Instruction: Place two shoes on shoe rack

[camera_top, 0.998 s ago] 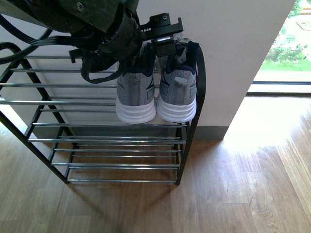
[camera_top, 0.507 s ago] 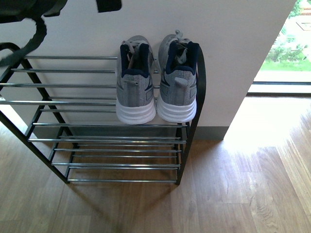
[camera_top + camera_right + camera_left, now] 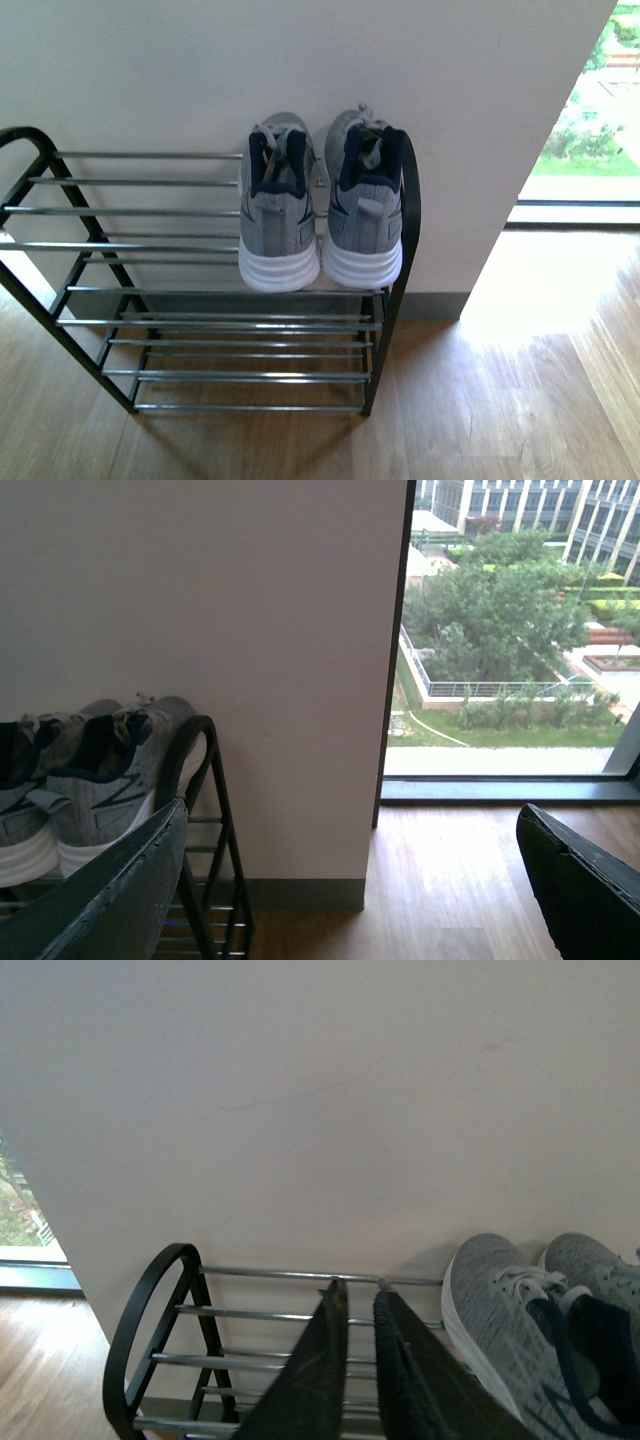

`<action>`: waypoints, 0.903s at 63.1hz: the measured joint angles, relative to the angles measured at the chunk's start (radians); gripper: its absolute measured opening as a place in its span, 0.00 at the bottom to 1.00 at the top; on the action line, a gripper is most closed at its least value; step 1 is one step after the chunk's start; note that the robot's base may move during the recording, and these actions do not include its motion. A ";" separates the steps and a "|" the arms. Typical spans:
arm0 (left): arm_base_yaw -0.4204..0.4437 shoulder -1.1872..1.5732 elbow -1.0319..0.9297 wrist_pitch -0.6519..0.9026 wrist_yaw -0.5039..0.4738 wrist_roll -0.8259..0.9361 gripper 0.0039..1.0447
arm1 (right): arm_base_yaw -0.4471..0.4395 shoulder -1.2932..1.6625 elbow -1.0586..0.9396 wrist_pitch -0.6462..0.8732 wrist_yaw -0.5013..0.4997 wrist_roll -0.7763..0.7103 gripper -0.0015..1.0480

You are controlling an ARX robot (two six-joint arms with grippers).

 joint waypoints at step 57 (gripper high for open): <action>0.220 -0.768 -0.235 -0.541 0.214 0.005 0.01 | 0.000 0.000 0.000 0.000 0.000 0.000 0.91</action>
